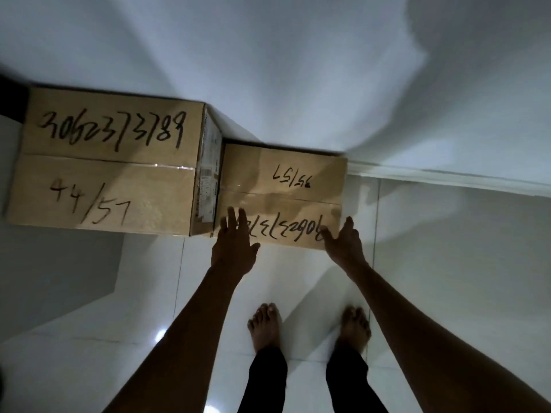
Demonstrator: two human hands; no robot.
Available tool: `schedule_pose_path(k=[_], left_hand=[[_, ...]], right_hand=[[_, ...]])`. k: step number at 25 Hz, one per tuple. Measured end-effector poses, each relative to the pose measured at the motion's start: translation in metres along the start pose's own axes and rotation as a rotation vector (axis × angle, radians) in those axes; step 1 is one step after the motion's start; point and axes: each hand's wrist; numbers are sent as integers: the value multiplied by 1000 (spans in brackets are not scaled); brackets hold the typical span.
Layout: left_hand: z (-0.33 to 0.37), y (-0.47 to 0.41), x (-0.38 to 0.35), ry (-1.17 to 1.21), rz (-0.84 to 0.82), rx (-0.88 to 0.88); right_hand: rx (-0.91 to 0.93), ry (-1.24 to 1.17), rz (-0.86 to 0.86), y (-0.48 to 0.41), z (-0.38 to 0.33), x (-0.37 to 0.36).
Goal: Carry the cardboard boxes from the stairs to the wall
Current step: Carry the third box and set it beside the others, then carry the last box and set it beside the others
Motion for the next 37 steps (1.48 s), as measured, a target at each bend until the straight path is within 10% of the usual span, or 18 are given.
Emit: schedule_pose_path(k=[12, 37], left_hand=[[152, 342, 241, -168, 49, -338], [834, 557, -18, -734, -231, -1251]], right_hand=[[101, 81, 212, 409, -20, 259], [-635, -524, 765, 517, 452, 676]])
Point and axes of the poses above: each hand's wrist, its own y-axis away from the middle knuckle, its own x-axis out of the back of the hand, z = x × y, and after that the axes turned 2 degrees about -y, right-handed
